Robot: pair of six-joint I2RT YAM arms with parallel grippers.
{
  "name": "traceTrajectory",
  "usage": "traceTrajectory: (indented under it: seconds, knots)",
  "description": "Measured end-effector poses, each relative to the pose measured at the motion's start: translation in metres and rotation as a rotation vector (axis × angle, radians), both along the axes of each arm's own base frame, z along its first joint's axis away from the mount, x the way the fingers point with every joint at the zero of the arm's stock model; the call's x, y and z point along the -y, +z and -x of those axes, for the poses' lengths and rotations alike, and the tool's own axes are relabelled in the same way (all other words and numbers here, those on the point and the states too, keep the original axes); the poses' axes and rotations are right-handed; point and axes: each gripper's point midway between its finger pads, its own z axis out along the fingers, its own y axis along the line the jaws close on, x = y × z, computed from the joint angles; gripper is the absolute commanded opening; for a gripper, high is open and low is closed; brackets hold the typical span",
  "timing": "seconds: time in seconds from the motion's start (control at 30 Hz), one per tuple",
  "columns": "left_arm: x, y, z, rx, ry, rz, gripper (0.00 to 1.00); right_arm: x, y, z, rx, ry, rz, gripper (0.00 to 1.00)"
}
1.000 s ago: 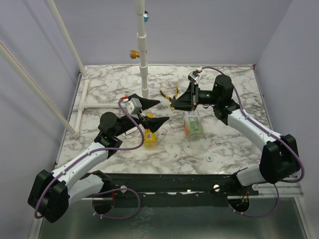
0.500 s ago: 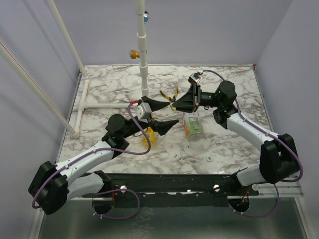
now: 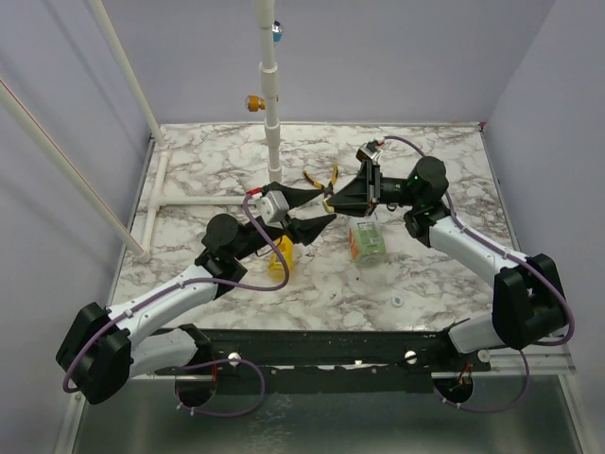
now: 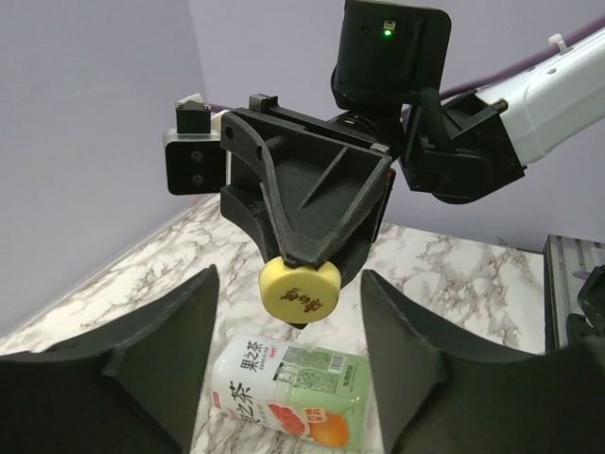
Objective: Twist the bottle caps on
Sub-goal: Adjust the bottle cap at the center of the board.
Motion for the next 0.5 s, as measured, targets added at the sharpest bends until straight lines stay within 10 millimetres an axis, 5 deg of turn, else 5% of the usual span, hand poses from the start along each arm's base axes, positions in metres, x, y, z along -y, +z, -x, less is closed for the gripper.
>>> traceTrajectory:
  seconds: [0.33, 0.5]
  knots:
    - [0.0043, -0.0028, -0.0033, -0.012, -0.004, -0.01, 0.21, 0.0001, 0.0018, -0.0002, 0.005, -0.003, -0.007, 0.27]
    - [0.0068, -0.0068, -0.0046, -0.04, -0.006, -0.035, 0.14, 0.0, -0.0017, -0.004, 0.009, -0.034, 0.024, 0.53]
